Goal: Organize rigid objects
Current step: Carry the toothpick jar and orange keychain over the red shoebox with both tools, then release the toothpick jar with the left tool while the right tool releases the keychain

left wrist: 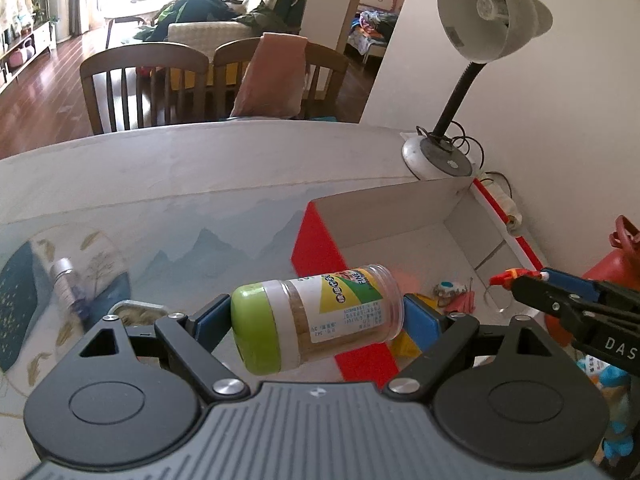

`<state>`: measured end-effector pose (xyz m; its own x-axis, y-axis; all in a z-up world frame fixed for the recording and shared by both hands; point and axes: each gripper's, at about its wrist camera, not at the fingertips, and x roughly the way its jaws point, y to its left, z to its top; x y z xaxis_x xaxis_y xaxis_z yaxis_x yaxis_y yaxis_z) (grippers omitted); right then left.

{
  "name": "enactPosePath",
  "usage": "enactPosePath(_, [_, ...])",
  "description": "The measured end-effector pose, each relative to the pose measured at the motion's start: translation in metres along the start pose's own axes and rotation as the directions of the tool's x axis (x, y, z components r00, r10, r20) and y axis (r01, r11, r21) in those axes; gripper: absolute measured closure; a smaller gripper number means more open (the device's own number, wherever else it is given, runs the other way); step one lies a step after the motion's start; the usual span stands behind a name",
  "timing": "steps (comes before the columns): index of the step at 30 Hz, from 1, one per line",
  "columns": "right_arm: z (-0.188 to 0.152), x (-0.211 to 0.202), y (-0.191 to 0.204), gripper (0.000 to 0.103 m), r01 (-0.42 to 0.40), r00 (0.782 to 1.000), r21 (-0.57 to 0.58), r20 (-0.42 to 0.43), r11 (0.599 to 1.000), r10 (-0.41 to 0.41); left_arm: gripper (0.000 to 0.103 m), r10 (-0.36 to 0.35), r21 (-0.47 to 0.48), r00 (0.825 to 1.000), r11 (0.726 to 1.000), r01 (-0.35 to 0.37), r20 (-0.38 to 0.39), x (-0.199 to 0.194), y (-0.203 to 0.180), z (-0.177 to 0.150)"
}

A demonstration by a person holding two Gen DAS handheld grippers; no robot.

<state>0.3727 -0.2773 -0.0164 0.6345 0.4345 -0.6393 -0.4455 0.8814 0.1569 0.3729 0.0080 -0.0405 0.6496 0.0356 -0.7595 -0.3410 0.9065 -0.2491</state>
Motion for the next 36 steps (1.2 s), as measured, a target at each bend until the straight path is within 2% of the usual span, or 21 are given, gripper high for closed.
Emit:
enactPosePath(8, [-0.004, 0.026, -0.033, 0.055, 0.013, 0.999, -0.016, -0.048, 1.000, -0.014, 0.013, 0.018, 0.055, 0.999, 0.998, -0.016, -0.032, 0.041, -0.037, 0.023])
enactPosePath(14, [-0.013, 0.042, -0.043, 0.055, 0.000, 0.996, -0.045, -0.093, 0.999, -0.005, 0.013, 0.012, 0.084, 0.997, 0.996, -0.006, -0.071, 0.074, -0.066, 0.036])
enactPosePath(22, [-0.035, 0.057, -0.032, 0.055, -0.050, 0.986, -0.121, -0.167, 0.991, 0.029, 0.013, 0.020, 0.103, 0.991, 0.995, -0.006, -0.130, 0.116, -0.092, 0.045])
enactPosePath(36, [-0.052, 0.075, -0.024, 0.055, -0.128, 0.965, -0.161, -0.246, 0.979, 0.086, 0.013, 0.054, 0.162, 0.977, 0.986, -0.021, -0.204, 0.176, -0.124, 0.049])
